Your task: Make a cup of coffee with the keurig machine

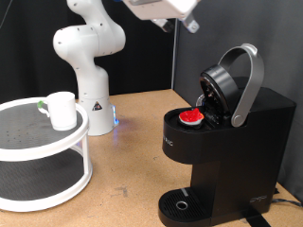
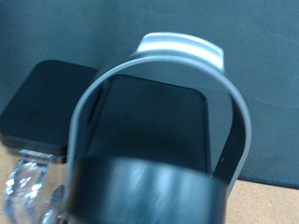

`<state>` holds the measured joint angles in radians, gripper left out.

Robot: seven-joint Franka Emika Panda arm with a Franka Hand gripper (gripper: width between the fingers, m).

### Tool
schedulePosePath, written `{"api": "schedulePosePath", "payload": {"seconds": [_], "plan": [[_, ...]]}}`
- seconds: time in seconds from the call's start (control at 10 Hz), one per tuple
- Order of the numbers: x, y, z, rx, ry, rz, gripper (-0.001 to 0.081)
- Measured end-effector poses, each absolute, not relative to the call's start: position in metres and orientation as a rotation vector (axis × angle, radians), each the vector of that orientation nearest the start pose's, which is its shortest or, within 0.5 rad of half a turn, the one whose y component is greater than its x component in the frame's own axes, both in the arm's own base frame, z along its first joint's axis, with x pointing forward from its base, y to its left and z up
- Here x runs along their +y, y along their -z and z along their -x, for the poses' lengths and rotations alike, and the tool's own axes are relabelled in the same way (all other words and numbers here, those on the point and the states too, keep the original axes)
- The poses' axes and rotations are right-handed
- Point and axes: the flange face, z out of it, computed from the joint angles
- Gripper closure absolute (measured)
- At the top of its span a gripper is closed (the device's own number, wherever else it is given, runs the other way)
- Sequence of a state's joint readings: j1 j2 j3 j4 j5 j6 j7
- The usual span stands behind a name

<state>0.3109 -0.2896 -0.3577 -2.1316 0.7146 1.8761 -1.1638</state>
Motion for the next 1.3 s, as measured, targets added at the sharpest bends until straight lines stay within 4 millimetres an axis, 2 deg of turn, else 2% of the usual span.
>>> {"api": "schedulePosePath", "payload": {"seconds": [0.1,0.3,0.6,0.9,1.3], "plan": [[0.027,-0.547,-0.486,-1.073,0.574,2.204,0.0001],[0.032,-0.547,-0.491,-1.067,0.571,2.216,0.0001],[0.047,-0.557,-0.495,-0.876,0.667,2.055,0.0001],[0.085,-0.568,-0.503,-0.827,0.639,2.015,0.0001],[0.147,-0.568,-0.508,-0.867,0.587,2.128,0.0001]]}}
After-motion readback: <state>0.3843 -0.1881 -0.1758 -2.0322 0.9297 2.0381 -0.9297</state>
